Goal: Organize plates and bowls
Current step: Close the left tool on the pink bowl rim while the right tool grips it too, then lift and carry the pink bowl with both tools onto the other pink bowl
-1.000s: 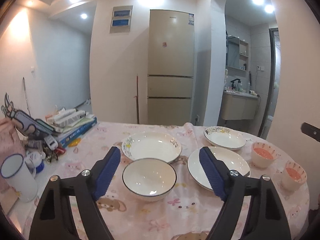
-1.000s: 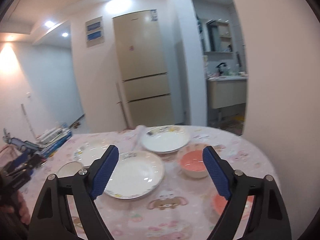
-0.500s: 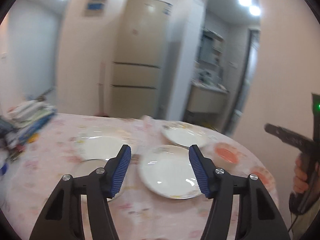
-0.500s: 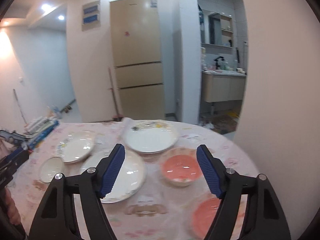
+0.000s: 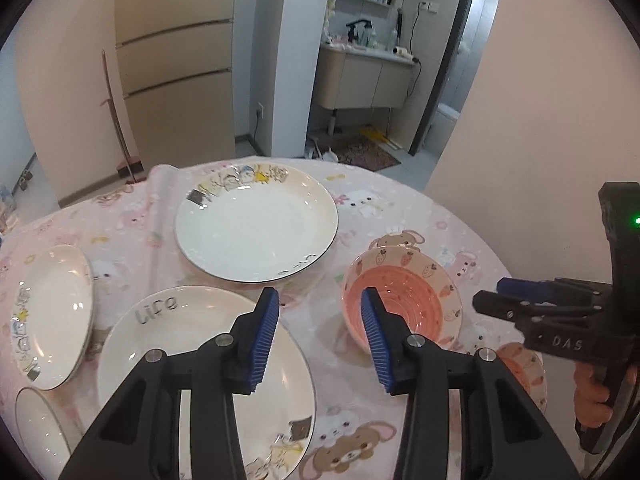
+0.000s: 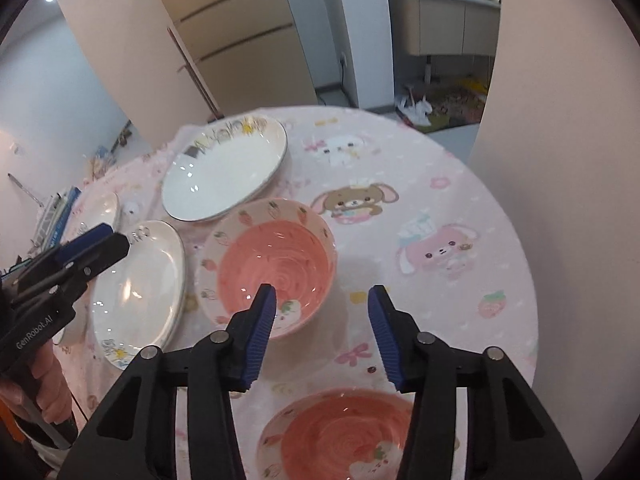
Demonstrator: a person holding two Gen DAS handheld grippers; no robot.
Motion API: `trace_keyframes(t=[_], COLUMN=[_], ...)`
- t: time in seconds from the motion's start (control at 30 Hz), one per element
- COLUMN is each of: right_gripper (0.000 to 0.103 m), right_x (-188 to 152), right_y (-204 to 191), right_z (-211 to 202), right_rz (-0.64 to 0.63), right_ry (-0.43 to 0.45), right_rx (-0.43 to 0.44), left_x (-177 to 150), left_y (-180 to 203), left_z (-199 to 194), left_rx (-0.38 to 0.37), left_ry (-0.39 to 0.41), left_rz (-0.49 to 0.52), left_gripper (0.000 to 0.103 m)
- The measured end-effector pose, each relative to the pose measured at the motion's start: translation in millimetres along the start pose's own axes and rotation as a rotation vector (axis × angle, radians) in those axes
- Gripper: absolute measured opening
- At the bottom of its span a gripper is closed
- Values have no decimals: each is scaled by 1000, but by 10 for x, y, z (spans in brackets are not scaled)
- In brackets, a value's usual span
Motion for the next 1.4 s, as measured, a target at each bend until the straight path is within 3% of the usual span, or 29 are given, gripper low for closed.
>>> trace_keyframes(t=[0.13, 0.17, 0.2, 0.23, 0.37, 0.5, 0.6, 0.63, 0.83, 0.97, 1.07, 1.4], right_gripper=[47, 47, 39, 30, 30, 28, 12, 11, 10, 9, 8, 8], right_x=[96, 112, 123, 139, 162, 172, 168, 170, 189, 180, 169, 244], right_y=[60, 65, 82, 87, 110, 61, 76, 91, 70, 100, 133, -8], right_z=[282, 350, 420, 483, 633, 699, 748, 758, 922, 925, 914, 402], right_rz=[6, 9, 16, 21, 46, 29, 52, 74, 59, 75, 116, 85], right_ry=[-82, -96, -113, -129, -186, -204, -203, -202, -251, -266, -279, -218], right_rx=[17, 12, 2, -9, 27, -3, -24, -27, -4, 15, 28, 7], left_x=[35, 31, 24, 12, -19, -13, -72, -83, -140, -145, -142, 17], left_y=[104, 120, 151, 178, 236, 219, 178, 191, 275, 311, 297, 363], left_z=[392, 500, 588, 652, 879, 1088, 1296, 1330, 1464, 1443, 1429, 926], left_rx=[-40, -40, -34, -33, -79, -62, -59, -59, -82, -52, -74, -85], left_ry=[-103, -129, -156, -170, -229, -271, -373, -381, -408, -371, -392, -313], left_rz=[-18, -13, 0, 7, -6, -28, -63, -57, -63, -17, -36, -12], left_gripper=[42, 35, 24, 23, 23, 23, 23, 23, 23, 12, 9, 9])
Point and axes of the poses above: each gripper's, at about its wrist camera, not at the fingertips, and z roughly the way its jaws point, y to its right, x to its top, the point moved 1 cm from there along z, roughly the way its jaws point, and after that the axes turned 3 degrees about x, right-handed, at the moved point
